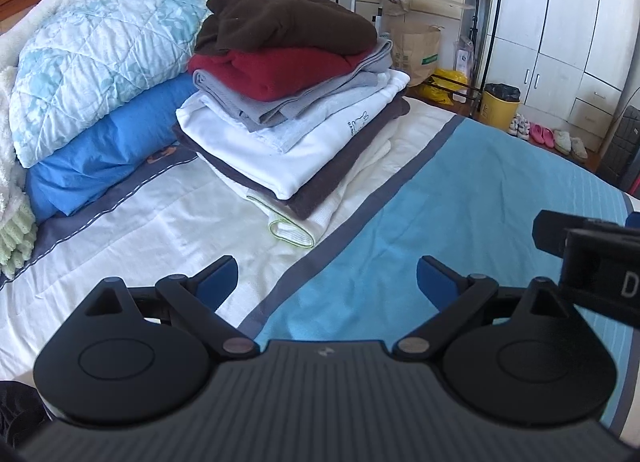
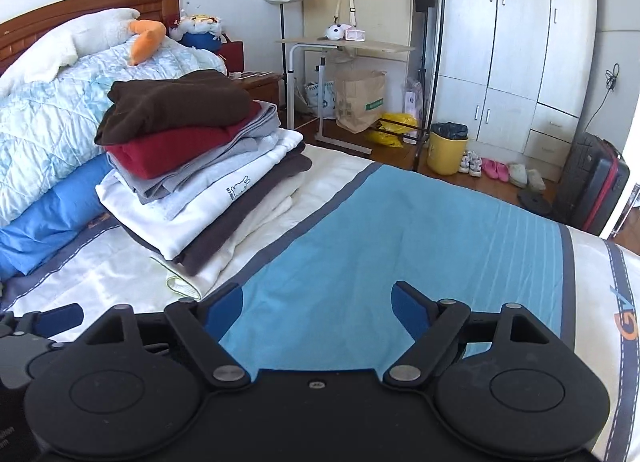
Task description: Fold clothes
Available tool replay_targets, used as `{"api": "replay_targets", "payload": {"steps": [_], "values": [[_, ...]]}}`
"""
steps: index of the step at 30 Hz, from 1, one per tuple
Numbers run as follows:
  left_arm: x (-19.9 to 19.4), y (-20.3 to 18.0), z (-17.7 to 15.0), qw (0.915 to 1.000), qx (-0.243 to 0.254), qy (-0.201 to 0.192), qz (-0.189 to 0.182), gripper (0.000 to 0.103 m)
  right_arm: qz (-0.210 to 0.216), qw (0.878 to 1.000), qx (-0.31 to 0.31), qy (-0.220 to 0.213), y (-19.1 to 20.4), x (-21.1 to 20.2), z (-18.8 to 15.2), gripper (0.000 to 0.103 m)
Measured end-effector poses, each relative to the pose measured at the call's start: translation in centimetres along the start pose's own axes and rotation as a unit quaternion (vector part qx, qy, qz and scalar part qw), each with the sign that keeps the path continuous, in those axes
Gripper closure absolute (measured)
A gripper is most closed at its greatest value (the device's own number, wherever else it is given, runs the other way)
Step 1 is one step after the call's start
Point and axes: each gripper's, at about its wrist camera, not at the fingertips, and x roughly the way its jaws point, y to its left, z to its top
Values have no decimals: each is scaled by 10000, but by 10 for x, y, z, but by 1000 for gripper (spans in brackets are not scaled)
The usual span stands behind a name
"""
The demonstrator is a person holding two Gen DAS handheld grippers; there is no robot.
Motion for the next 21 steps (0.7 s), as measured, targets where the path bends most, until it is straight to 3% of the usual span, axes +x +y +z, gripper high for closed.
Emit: {"api": "replay_targets", "payload": {"steps": [8,12,21], "values": [[-7,2,0,9998,-66,-184,6,6,-168,9997,-143,-66,1,-4,0,15],[-5,-1,-1,9999,-27,-92,-50,4,-203,9997,-76,-82,-3,-7,0,14],[-4,-2,-3,10000,-18,-73,-15,4,-45,10000,-69,-53,1,-6,-5,14]]}}
